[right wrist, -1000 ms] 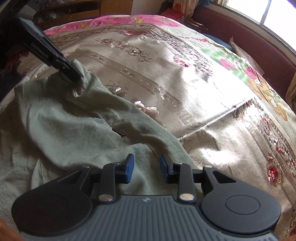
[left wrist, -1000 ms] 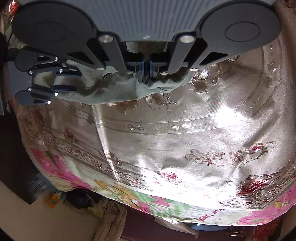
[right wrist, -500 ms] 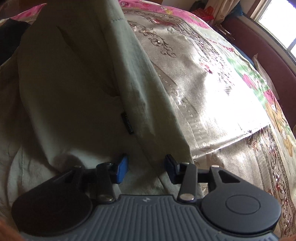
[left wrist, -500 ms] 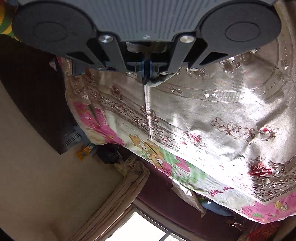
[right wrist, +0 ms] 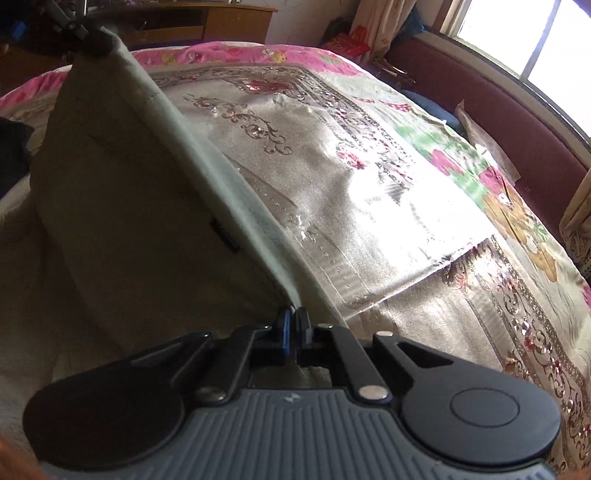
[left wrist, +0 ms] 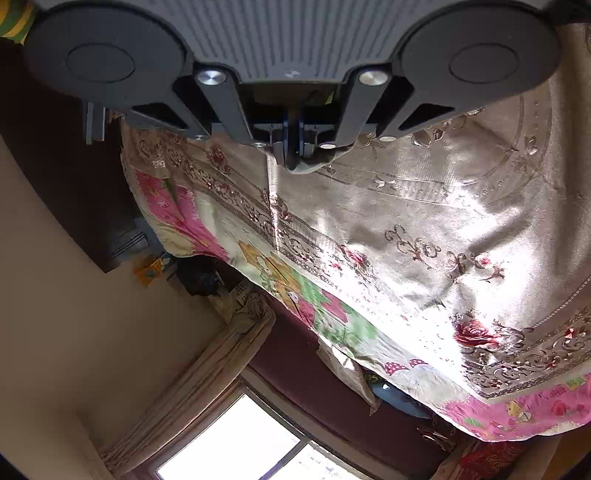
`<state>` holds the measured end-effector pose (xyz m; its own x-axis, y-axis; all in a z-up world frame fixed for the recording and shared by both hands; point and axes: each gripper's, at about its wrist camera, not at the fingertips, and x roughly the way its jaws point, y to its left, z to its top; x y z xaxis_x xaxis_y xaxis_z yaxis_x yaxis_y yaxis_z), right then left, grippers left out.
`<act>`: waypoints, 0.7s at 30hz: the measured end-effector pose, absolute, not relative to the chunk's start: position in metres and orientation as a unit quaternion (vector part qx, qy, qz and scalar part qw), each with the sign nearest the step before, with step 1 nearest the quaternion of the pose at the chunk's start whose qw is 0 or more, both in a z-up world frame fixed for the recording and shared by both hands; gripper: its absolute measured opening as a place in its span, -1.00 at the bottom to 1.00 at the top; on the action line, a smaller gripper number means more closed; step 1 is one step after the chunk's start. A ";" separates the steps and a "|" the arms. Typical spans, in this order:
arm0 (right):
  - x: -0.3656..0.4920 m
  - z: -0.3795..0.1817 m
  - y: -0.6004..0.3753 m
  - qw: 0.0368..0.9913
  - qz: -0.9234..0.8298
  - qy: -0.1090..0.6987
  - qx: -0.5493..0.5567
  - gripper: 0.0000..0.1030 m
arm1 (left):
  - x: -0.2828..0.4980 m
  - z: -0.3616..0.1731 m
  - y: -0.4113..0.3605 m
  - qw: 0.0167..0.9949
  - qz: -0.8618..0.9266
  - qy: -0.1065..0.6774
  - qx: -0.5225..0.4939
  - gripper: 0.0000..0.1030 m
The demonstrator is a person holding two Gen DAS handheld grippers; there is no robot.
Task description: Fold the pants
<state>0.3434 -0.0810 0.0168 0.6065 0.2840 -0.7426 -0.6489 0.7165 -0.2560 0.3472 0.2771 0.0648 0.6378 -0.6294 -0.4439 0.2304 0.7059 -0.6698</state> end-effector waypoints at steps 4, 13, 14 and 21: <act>0.304 0.051 -0.092 0.875 0.270 0.321 -0.244 -0.96 | 0.330 0.068 0.284 0.863 -0.245 0.331 -0.292 -0.61; 0.186 0.091 -0.101 0.881 0.302 0.297 -0.211 -0.97 | 0.256 0.076 0.278 0.871 -0.245 0.332 -0.267 -0.60; 0.173 0.086 -0.098 0.875 0.310 0.310 -0.207 -0.97 | 0.247 0.073 0.277 0.871 -0.243 0.337 -0.262 -0.60; 0.093 0.038 -0.079 0.845 0.331 0.368 -0.204 -0.97 | 0.179 0.031 0.284 0.865 -0.226 0.369 -0.253 -0.60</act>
